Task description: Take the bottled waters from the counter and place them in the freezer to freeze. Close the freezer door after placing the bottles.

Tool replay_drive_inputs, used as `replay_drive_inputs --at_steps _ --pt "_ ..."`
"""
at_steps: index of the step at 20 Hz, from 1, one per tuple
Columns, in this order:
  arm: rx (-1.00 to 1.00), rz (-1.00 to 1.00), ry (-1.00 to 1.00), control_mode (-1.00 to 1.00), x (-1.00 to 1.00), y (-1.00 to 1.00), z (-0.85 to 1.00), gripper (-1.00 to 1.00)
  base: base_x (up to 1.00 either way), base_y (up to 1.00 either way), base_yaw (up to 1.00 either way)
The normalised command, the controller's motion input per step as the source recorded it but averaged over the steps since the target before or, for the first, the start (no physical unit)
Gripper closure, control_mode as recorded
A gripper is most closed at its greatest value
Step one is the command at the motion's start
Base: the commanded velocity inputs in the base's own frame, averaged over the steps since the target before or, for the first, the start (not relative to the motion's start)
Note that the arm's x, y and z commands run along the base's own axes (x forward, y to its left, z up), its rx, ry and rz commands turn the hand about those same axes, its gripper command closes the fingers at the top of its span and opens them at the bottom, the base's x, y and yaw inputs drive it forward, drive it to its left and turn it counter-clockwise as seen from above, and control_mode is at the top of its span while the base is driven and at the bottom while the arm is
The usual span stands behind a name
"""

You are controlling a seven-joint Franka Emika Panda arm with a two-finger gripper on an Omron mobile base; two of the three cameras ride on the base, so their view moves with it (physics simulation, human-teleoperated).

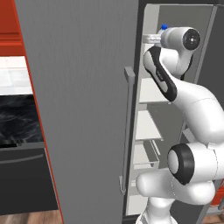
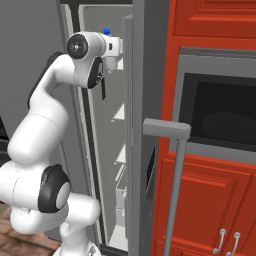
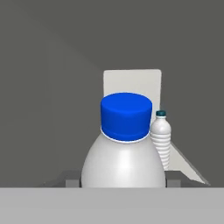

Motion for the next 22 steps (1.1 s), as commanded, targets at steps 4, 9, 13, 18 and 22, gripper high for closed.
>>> replay_drive_inputs --at_steps 4,9,13,18,22 --pt "0.00 0.00 0.00 -1.00 0.08 -0.29 -0.01 1.00 0.00 0.00 0.00" --pt "0.00 0.00 0.00 -1.00 0.18 -0.13 -0.10 1.00 0.00 0.00 0.00" --pt "0.00 0.00 0.00 -1.00 0.02 -0.36 -0.08 1.00 0.00 0.00 0.00" --pt "0.00 0.00 -0.05 -1.00 -0.66 -0.21 0.00 1.00 0.00 0.00 0.00" --pt "0.00 0.00 -0.03 -1.00 -0.58 -0.04 -0.01 1.00 0.00 0.00 0.00"
